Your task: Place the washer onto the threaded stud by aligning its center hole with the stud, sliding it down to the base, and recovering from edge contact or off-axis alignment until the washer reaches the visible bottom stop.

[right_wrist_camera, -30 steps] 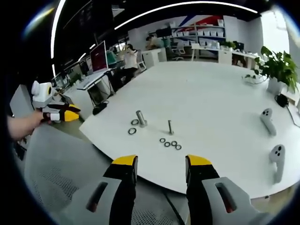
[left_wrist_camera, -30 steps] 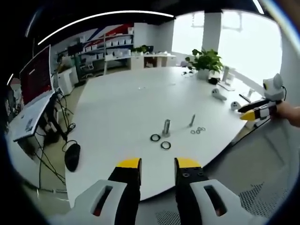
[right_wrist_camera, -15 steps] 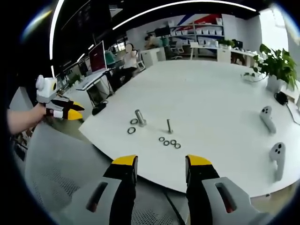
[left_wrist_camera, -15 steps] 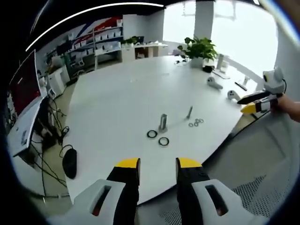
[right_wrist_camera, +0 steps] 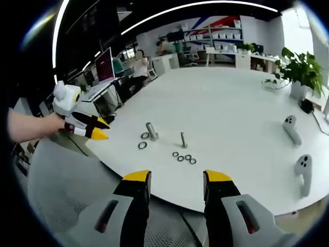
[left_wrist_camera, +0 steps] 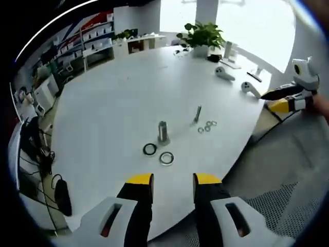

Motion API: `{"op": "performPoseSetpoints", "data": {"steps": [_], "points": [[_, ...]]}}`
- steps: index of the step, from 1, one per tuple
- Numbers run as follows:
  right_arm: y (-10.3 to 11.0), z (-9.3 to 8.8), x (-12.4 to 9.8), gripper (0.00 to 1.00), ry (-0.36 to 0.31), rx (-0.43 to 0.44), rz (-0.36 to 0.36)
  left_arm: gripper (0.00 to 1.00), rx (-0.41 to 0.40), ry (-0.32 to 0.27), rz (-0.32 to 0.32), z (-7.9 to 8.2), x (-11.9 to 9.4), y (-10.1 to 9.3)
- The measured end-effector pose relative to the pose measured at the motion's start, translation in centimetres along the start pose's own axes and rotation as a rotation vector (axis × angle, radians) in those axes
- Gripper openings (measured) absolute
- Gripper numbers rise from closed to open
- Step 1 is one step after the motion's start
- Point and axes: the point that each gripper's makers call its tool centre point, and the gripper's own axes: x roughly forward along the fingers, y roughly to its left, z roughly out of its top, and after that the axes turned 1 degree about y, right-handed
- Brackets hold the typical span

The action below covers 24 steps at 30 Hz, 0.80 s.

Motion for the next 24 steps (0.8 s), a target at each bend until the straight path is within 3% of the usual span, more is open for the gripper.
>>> {"op": "performPoseSetpoints", "data": {"steps": [10, 24], "points": [[0.0, -0.1, 0.0, 0.42, 0.005, -0.007, -0.002, 0.28, 0.034, 0.116, -0.049, -0.2, 4.8, 0.3], [-0.2, -0.1, 0.0, 0.42, 0.004, 0.0, -0.01, 0.29, 0.091, 0.263, -0.072, -1.0, 9.3, 0.8]]}}
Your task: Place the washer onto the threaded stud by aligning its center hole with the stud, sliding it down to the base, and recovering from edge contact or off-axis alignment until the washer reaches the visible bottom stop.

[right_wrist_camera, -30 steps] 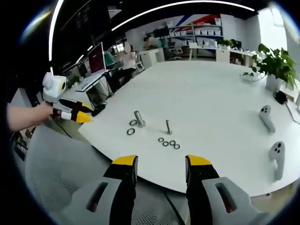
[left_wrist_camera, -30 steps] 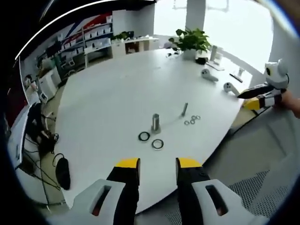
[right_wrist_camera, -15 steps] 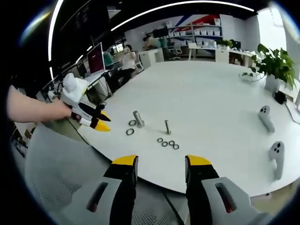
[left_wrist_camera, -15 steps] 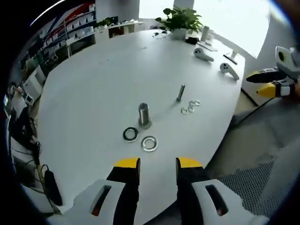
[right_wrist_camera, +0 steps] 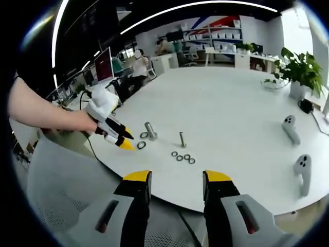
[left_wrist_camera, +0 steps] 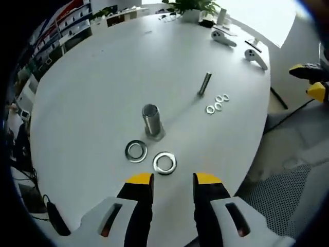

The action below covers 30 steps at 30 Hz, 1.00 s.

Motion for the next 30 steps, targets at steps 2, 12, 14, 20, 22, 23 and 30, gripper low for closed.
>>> {"op": "performPoseSetpoints", "data": {"steps": [2, 12, 14, 20, 22, 23, 30], "points": [[0.0, 0.0, 0.0, 0.42, 0.001, 0.0, -0.001, 0.29, 0.007, 0.013, 0.001, 0.0, 0.3, 0.0], [-0.2, 0.0, 0.0, 0.41, -0.005, 0.005, -0.001, 0.29, 0.004, 0.063, 0.004, 0.0, 1.5, 0.7], [-0.1, 0.1, 0.0, 0.41, -0.007, 0.007, -0.001, 0.29, 0.007, 0.067, 0.003, 0.1, 1.6, 0.6], [-0.1, 0.0, 0.0, 0.41, -0.005, 0.007, 0.001, 0.29, 0.017, 0.1, -0.004, -0.2, 2.4, 0.5], [-0.1, 0.0, 0.0, 0.41, -0.004, 0.007, 0.001, 0.28, 0.04, 0.097, 0.002, 0.2, 2.2, 0.5], [-0.1, 0.0, 0.0, 0.41, -0.005, 0.007, 0.001, 0.28, 0.05, 0.097, 0.0, 0.3, 2.3, 0.5], [-0.1, 0.1, 0.0, 0.41, -0.005, 0.008, 0.003, 0.28, 0.166, 0.203, 0.008, 0.2, 2.3, 0.6]]}}
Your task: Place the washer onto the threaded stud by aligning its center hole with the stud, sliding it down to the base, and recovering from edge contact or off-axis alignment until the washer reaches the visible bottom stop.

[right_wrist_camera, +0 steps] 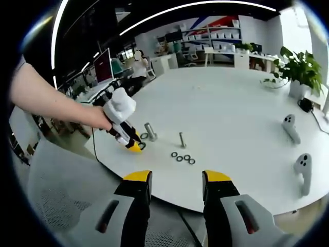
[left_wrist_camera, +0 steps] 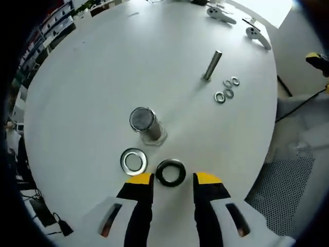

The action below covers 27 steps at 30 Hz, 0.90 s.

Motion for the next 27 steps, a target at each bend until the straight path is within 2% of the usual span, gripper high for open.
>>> {"op": "performPoseSetpoints", "data": {"steps": [2, 4, 8, 17, 24, 27], "points": [[0.0, -0.04, 0.01, 0.41, 0.002, 0.0, 0.0, 0.27, 0.018, 0.014, 0.013, 0.05, 0.21, -0.02], [-0.01, -0.01, 0.02, 0.41, 0.001, 0.0, 0.0, 0.29, -0.021, 0.023, -0.001, 0.13, 0.0, -0.36], [-0.02, 0.09, 0.02, 0.41, -0.006, 0.002, 0.001, 0.3, -0.004, 0.041, 0.011, 0.14, 0.11, -0.24], [-0.04, 0.11, -0.01, 0.41, -0.007, 0.002, 0.002, 0.3, 0.003, 0.039, 0.014, 0.26, 0.11, -0.13], [-0.04, 0.08, 0.02, 0.41, -0.006, 0.002, 0.0, 0.25, -0.007, 0.053, 0.018, 0.3, 0.16, 0.25], [-0.01, 0.05, 0.01, 0.41, -0.005, 0.002, 0.001, 0.24, 0.014, 0.052, 0.021, 0.42, 0.18, 0.19]]}}
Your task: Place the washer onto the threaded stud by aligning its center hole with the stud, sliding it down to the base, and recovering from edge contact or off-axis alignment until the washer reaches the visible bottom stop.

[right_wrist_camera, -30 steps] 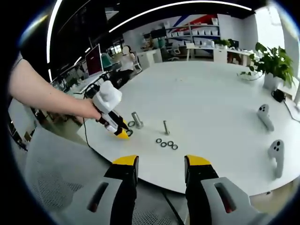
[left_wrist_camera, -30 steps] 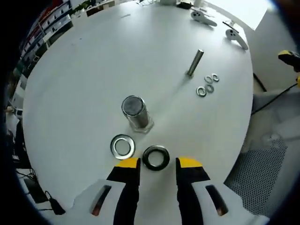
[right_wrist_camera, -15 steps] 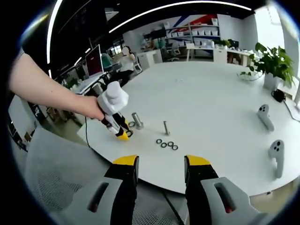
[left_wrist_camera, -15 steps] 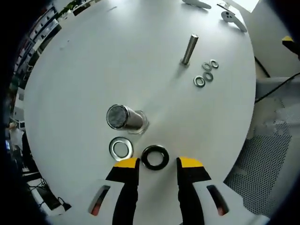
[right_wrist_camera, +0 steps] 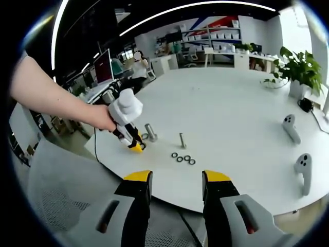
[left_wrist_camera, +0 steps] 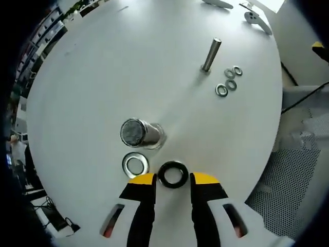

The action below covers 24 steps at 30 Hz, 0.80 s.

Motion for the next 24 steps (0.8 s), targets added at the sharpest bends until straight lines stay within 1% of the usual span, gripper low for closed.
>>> {"op": "performPoseSetpoints", "data": {"steps": [2, 4, 6, 9, 15, 17, 23, 24], "points": [[0.0, 0.01, 0.02, 0.41, 0.0, -0.002, 0.001, 0.21, 0.058, -0.009, 0.003, 0.28, 0.05, -0.29], [-0.01, 0.04, 0.01, 0.41, -0.002, -0.001, 0.0, 0.21, 0.054, -0.004, 0.01, 0.2, 0.05, -0.31], [-0.02, 0.02, 0.03, 0.41, -0.002, -0.001, 0.0, 0.21, 0.037, -0.006, 0.001, 0.16, 0.05, -0.05], [0.01, 0.02, 0.01, 0.41, -0.001, -0.001, 0.001, 0.22, 0.053, 0.004, -0.003, 0.18, 0.04, -0.2], [-0.05, 0.03, -0.01, 0.41, -0.002, 0.001, -0.001, 0.22, 0.023, -0.001, -0.006, 0.2, 0.09, -0.13], [-0.06, 0.03, -0.02, 0.41, -0.002, 0.002, -0.001, 0.23, -0.01, -0.01, -0.009, 0.24, 0.11, -0.11], [-0.07, 0.11, -0.02, 0.41, -0.005, 0.002, -0.002, 0.27, -0.04, 0.002, -0.01, 0.33, 0.12, -0.64], [-0.06, 0.1, -0.02, 0.41, -0.004, 0.002, -0.002, 0.27, -0.035, 0.005, -0.007, 0.33, 0.14, -0.64]]}}
